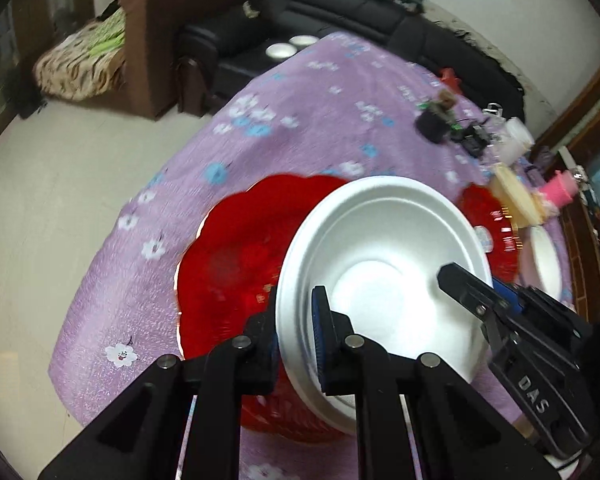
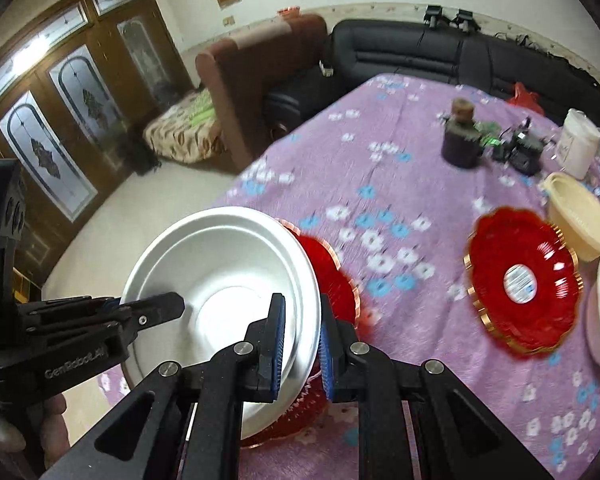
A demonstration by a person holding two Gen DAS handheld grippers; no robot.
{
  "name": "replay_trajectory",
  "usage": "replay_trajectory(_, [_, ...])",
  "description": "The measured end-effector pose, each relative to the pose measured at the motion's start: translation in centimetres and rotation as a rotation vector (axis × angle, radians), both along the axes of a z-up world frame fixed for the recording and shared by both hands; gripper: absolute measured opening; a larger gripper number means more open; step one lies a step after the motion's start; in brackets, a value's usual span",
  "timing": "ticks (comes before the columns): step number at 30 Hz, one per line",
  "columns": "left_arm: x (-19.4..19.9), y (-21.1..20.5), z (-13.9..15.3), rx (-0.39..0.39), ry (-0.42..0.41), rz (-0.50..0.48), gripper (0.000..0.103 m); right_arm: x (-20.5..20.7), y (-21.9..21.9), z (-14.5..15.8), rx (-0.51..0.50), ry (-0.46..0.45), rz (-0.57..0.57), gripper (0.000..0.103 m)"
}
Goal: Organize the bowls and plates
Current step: 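Lower the white bowl onto the red plate and open both grippers, then move both grippers toward the red plate with the round sticker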
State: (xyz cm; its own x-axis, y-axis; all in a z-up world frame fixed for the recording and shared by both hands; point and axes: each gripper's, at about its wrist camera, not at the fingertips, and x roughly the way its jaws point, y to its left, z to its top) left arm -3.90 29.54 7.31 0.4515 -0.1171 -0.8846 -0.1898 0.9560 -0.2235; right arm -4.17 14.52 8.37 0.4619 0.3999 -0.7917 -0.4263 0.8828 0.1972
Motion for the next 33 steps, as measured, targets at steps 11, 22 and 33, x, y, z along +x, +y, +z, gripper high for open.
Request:
replay_trajectory(11, [1.1,0.6,-3.4,0.082,0.017,0.047,0.025,1.4,1.8,-5.9,-0.047,0.049,-0.021,0.018])
replay_trajectory(22, [-7.7,1.5,2.0,0.065,-0.173,0.162,0.054,-2.5,-1.6,-2.3,0.070,-0.205,-0.052,0.034])
replay_trajectory(33, [-16.8,1.3,8.4,0.074,-0.371,0.282,0.070,-5.7,-3.5,-0.1,0.126,-0.413,-0.085,0.063])
